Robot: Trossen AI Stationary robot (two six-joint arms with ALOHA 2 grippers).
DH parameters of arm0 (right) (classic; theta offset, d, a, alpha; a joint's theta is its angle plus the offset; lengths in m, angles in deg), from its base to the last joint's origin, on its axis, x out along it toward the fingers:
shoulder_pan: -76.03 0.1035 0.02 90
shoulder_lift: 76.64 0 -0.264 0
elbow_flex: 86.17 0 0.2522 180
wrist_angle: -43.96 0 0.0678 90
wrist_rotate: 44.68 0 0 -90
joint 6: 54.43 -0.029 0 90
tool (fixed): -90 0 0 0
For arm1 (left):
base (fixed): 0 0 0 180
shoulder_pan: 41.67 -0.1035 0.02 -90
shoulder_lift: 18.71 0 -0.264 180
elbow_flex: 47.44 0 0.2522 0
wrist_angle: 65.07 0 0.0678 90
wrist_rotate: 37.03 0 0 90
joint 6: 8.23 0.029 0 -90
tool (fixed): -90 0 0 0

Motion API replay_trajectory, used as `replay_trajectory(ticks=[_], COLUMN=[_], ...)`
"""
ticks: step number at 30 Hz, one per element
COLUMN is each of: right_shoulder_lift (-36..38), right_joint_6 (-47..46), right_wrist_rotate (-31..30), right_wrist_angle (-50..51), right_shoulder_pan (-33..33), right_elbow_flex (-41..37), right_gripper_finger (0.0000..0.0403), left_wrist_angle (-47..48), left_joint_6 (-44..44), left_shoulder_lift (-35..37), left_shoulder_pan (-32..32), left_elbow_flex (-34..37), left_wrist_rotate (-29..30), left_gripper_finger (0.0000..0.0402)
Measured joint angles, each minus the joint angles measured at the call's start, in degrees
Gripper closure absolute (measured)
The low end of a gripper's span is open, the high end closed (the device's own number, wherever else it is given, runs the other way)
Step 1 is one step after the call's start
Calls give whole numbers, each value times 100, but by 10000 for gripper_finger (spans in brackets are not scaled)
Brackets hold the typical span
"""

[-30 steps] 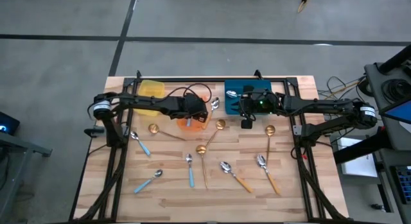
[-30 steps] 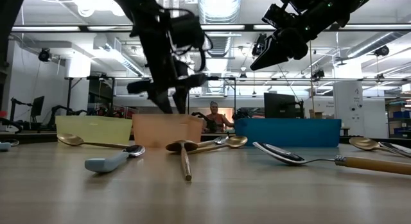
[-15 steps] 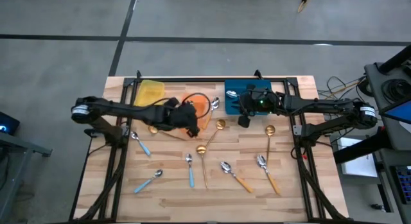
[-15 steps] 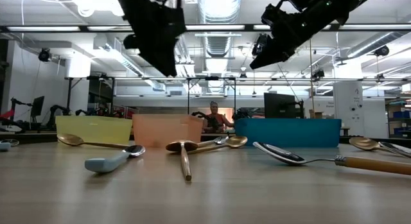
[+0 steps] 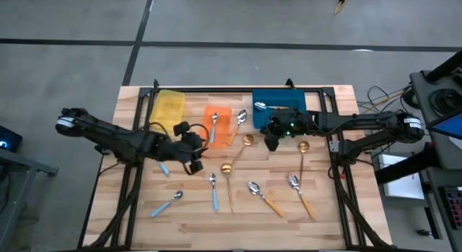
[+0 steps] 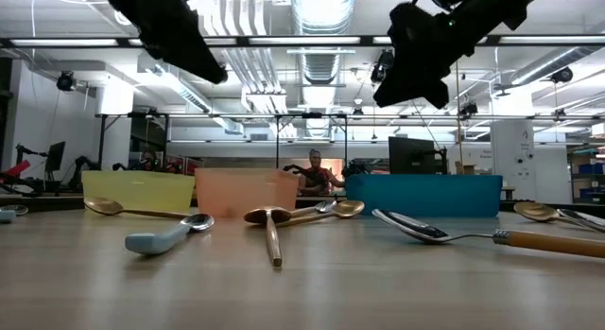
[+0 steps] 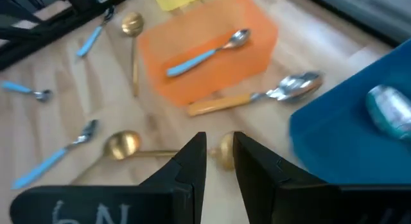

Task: Sort silverware by color (type)
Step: Put the gold spoon into the yellow bin

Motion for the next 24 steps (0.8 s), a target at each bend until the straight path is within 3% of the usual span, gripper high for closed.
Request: replay_trajectory(ticks=[11,18,24], right_shoulder_lift=[-2,-2,-2], right_joint_6=[-2160,-3587,-4892], right_wrist_rotate=[134,132,117], right_wrist_angle=[533,2207,4355], right_shoulder_pan=[855,1040,1038], right_elbow_flex=[7,7,1], right_gripper_finger=[335,335,335], left_wrist_angle=[-2016,-2068,-2071], left_joint_6=[328,359,691], left_shoulder_lift=[1244,1440,1337], left_shoulder_pan=[4,2,1], left_elbow_flex=[1407,1540,1426], left_wrist_rotate=[4,53,98], left_gripper_finger=[272,272,272])
